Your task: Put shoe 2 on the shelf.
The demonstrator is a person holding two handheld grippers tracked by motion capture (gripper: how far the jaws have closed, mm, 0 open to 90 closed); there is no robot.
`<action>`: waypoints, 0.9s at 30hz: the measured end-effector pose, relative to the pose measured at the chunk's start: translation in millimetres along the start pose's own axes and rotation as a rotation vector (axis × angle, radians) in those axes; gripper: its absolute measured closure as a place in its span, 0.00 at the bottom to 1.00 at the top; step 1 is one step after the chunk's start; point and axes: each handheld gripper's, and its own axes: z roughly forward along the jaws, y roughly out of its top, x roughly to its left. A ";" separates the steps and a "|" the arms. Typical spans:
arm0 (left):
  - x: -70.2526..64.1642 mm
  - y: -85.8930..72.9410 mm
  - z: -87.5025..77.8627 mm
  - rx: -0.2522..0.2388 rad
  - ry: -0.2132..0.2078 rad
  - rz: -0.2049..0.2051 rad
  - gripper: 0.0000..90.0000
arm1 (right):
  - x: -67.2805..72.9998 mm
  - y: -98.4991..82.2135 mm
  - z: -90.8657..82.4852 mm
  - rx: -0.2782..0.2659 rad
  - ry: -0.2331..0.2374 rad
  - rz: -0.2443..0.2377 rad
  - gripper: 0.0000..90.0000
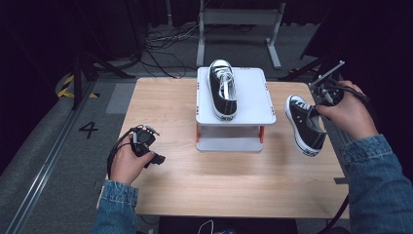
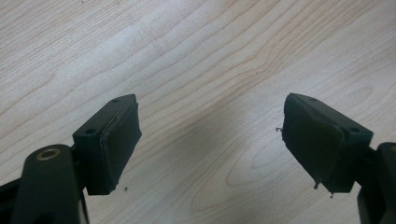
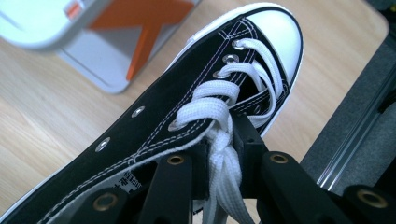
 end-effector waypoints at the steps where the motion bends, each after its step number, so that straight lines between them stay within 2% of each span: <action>1: -0.3 -0.9 -0.2 -0.003 -0.003 -0.003 0.22 | 0.1 6.8 -6.1 -0.009 -0.003 0.004 0.88; 3: -0.5 -1.9 -0.8 0.001 -0.002 -0.003 0.22 | 0.2 10.7 -9.3 -0.015 -0.006 0.001 0.88; 5: -1.1 -5.9 -3.1 -0.002 0.005 -0.007 0.22 | 2.1 24.5 -18.7 -0.030 -0.016 -0.005 0.88; 7: -1.1 -7.9 -4.2 -0.001 0.008 -0.008 0.22 | 2.7 27.7 -20.6 -0.035 -0.021 -0.010 0.88; 14: 0.2 -20.9 -7.9 0.000 0.015 -0.029 0.22 | 14.3 68.1 -36.4 -0.080 -0.050 -0.045 0.88; 19: 1.0 -30.0 -13.0 -0.011 0.024 -0.049 0.22 | 29.2 98.0 -33.1 -0.099 -0.057 -0.080 0.88; 23: 2.2 -34.7 -14.8 -0.012 0.027 -0.060 0.22 | 41.1 121.2 -23.1 -0.109 -0.058 -0.105 0.88; 24: 2.7 -36.3 -15.3 -0.011 0.026 -0.062 0.22 | 41.1 121.2 -23.1 -0.109 -0.058 -0.105 0.88; 27: 3.5 -39.0 -15.8 -0.014 0.025 -0.067 0.22 | 50.4 137.0 -12.4 -0.117 -0.059 -0.119 0.88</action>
